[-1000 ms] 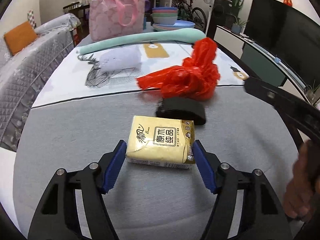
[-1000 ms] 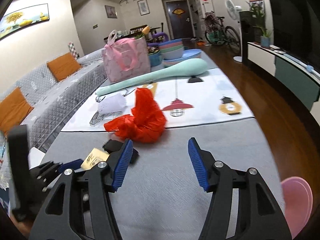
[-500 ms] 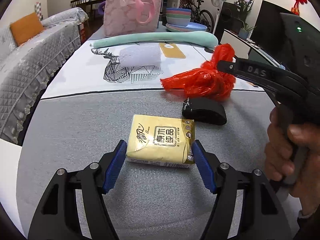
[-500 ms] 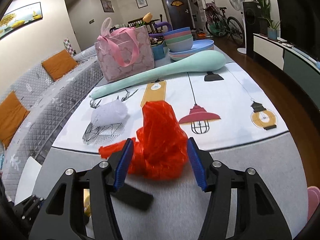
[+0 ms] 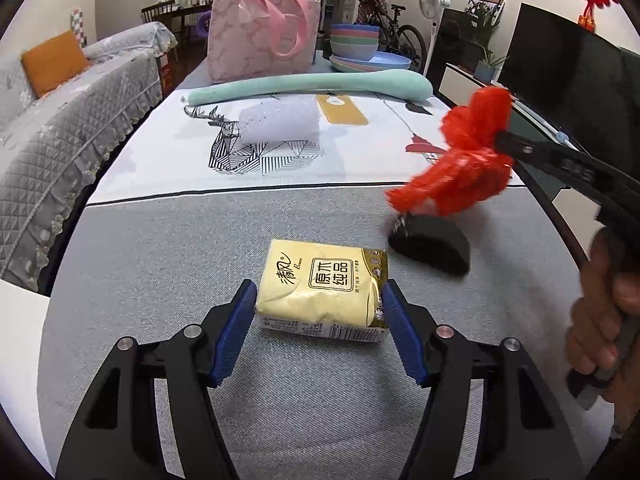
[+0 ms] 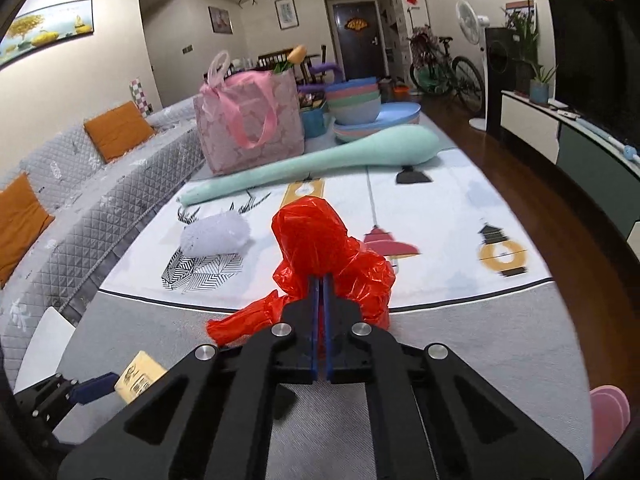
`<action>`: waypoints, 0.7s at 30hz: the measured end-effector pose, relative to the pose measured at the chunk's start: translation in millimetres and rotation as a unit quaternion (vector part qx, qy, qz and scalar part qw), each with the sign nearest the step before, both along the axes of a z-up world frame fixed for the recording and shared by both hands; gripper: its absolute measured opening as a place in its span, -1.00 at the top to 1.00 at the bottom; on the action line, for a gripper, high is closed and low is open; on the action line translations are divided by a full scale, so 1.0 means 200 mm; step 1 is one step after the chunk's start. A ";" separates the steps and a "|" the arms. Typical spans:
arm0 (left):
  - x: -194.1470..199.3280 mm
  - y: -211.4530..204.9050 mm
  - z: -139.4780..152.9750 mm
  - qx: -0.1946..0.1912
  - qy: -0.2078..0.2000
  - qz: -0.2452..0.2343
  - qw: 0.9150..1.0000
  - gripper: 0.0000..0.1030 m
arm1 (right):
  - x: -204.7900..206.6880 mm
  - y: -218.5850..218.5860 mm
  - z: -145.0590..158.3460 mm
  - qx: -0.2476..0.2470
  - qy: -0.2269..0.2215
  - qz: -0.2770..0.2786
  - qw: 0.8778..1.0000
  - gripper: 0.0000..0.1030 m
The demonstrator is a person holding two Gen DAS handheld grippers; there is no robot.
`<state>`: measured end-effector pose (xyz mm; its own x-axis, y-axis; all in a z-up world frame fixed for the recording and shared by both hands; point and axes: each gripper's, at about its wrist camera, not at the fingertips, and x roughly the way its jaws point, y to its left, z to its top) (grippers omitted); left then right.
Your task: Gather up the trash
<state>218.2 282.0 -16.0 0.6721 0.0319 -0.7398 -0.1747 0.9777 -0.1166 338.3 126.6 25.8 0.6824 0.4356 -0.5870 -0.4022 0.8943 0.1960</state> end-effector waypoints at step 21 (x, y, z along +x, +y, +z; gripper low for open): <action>-0.14 -0.09 0.05 0.019 -0.021 -0.014 0.999 0.77 | -0.52 -0.69 0.34 -0.001 -0.059 -0.045 0.997 0.97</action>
